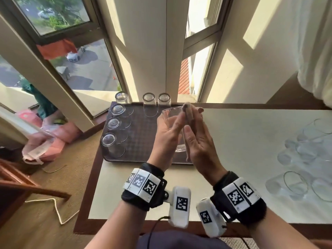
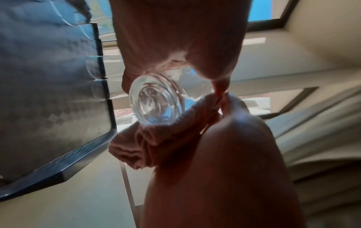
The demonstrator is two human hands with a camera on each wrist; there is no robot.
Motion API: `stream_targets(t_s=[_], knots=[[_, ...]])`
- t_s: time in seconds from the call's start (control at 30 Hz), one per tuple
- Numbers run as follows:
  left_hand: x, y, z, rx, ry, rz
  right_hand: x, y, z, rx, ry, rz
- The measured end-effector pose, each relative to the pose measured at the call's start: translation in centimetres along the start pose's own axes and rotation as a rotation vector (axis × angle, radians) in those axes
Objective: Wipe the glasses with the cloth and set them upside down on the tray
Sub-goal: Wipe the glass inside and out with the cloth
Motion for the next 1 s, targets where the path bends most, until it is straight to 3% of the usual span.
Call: stream_targets(t_s=[0.17,0.3,0.37,0.47,0.57,0.67,0.77,0.9,1.0], knots=[[-0.4,-0.1,1.2,0.004,-0.136,0.009,0.9,-1.2,-0.8,0.020,-0.477,0.162],[-0.2,0.1,2.6,-0.172,0.012,-0.045,1.7,-0.8,-0.1,-0.035,-0.812,0.404],[-0.5,0.6,2.8,-0.251,0.094,-0.106,2.1,-0.5,0.4,-0.040,-0.958,0.456],[-0.8,0.5,1.8,-0.267,0.042,-0.110,2.7,-0.6,-0.1,-0.002,-0.825,0.423],[-0.7,-0.1,0.3,-0.058,0.025,-0.072,2.8,-1.0,-1.2,0.065,-0.439,0.292],[-1.1,0.4,1.1,-0.051,-0.018,-0.042,1.5,-1.1,-0.8,0.097,-0.242,0.156],[-0.8,1.1,1.7,-0.105,0.013,-0.006,1.0,-0.6,-0.2,0.068,-0.446,0.148],[-0.1,1.5,1.9,-0.227,0.028,0.004,1.6,0.4,0.4,-0.026,-0.857,0.398],[0.3,1.2,1.8,-0.220,-0.155,0.030,2.2,0.2,-0.5,0.061,-0.830,0.404]])
Point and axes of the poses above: each hand's wrist, its own y-axis away from the middle knuckle, its own z-axis out of the palm, x = y × z, the point moved 8 cm from there along -y, towards the middle knuckle, and after that the axes turned 3 degrees about y, right-handed, at the moved point
